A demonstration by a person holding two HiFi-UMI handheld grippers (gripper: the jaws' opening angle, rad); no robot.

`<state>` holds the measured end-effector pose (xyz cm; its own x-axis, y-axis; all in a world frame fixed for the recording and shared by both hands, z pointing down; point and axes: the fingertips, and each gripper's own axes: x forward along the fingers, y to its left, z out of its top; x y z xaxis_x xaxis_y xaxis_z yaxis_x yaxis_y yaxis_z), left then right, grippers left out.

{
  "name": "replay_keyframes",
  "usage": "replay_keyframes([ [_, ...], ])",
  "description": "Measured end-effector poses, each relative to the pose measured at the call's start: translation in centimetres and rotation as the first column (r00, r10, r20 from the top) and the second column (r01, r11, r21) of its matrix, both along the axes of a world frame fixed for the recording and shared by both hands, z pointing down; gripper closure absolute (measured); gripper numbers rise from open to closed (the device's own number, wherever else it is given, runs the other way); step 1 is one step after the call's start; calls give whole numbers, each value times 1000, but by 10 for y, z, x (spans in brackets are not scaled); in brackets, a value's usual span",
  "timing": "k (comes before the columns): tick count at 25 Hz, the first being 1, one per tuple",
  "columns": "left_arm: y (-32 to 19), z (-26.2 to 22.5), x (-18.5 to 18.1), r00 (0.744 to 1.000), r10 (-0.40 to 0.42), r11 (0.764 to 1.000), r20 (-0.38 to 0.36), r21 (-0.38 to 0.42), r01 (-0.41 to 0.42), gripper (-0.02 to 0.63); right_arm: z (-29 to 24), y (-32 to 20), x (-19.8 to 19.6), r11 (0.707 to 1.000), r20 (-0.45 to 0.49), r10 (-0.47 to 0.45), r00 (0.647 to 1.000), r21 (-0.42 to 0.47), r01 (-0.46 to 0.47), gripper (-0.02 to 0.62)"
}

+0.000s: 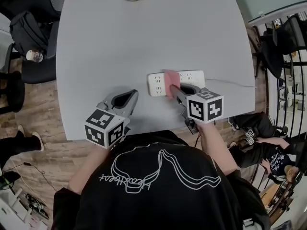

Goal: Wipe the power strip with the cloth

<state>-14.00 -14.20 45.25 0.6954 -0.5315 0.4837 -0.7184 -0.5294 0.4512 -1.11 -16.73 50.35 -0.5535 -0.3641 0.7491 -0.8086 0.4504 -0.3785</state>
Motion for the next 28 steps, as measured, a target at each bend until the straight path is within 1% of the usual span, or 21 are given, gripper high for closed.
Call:
replay_keyframes([
  [4, -1, 6, 4, 1000, 7, 1000, 0, -15, -7, 595, 1, -3, 26, 999, -25, 45, 999, 14, -45, 549],
  [8, -1, 8, 11, 1000, 15, 1000, 1, -21, -15, 595, 2, -4, 48, 995, -9, 104, 995, 11, -103, 549],
  [12, 1, 6, 12, 1000, 19, 1000, 5, -12, -19, 594, 2, -2, 69, 991, -51, 132, 990, 34, -130, 548],
  [20, 3, 7, 16, 1000, 22, 1000, 0, -21, -22, 595, 1, -5, 111, 973, -73, 228, 971, 49, -225, 537],
  [26, 11, 3, 17, 1000, 25, 1000, 7, -14, -25, 595, -1, -3, 142, 957, -127, 286, 950, 92, -276, 538],
  [28, 14, 2, 15, 1000, 20, 1000, 10, -14, -20, 595, -1, -2, 147, 955, -157, 288, 945, 124, -270, 540],
])
